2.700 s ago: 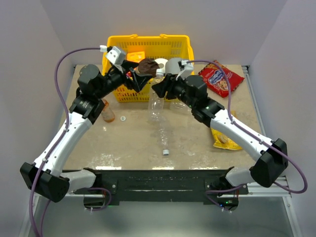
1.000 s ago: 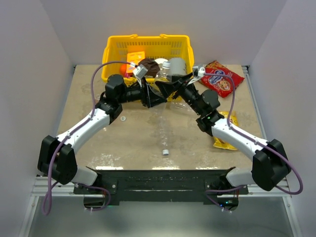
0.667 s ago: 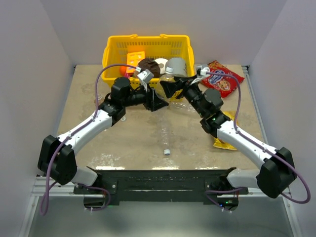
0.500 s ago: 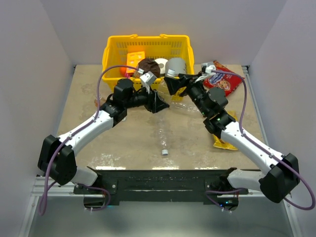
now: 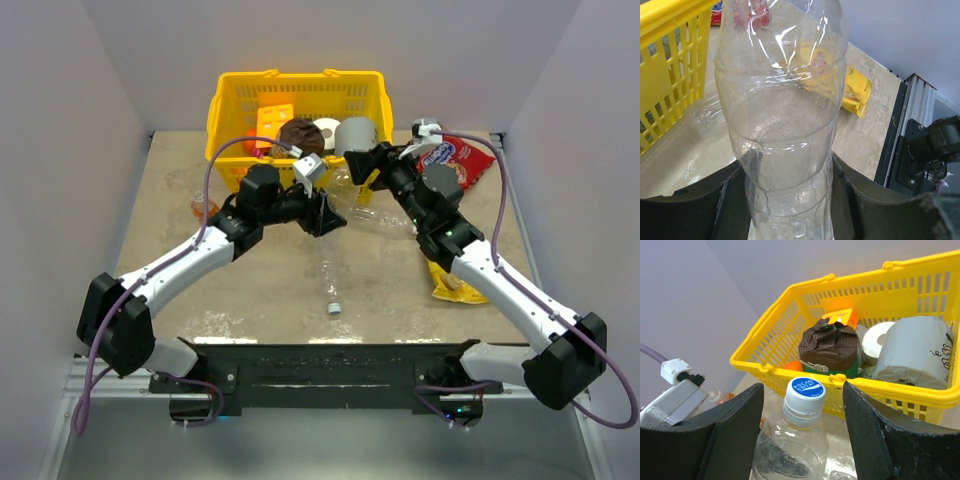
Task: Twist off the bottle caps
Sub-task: Unscrew the bottle cap from the plastic bottle.
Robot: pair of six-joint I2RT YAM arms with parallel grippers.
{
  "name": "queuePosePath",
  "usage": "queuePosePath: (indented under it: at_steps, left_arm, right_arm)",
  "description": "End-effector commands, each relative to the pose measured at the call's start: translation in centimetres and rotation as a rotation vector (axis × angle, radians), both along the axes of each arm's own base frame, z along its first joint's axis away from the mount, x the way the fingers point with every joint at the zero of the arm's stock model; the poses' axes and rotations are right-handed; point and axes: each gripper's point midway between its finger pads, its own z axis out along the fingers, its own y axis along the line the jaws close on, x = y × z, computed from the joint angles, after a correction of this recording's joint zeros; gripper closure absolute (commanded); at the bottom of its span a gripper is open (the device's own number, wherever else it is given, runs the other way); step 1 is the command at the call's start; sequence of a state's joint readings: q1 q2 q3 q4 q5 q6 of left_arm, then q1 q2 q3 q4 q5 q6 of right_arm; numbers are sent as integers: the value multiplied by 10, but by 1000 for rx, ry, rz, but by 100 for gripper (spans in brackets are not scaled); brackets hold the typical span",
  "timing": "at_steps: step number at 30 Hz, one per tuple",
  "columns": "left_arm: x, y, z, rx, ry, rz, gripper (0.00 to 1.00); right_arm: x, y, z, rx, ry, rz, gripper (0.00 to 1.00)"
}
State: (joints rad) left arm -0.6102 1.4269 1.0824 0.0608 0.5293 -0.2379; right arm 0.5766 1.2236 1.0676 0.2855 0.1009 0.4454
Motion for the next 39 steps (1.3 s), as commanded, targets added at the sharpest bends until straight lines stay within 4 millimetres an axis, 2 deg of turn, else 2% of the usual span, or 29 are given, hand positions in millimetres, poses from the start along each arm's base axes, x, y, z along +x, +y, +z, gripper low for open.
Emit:
queuePosePath:
  at_steps: [1, 15, 27, 32, 39]
  left_arm:
    - [5, -7, 24, -17, -89, -11, 59]
    - [-2, -12, 23, 6, -106, -28, 59]
    - [-1, -12, 24, 18, -119, -17, 59]
    - [-1, -11, 24, 18, -121, -12, 59]
    - [0, -11, 24, 21, -122, -11, 59]
  right_arm:
    - [-5, 0, 26, 59, -21, 56, 34]
    - [-5, 0, 28, 88, 33, 169, 47]
    - [5, -2, 15, 47, 89, 147, 45]
    - [5, -2, 14, 40, 96, 157, 48]
    - [4, 1, 14, 40, 96, 184, 65]
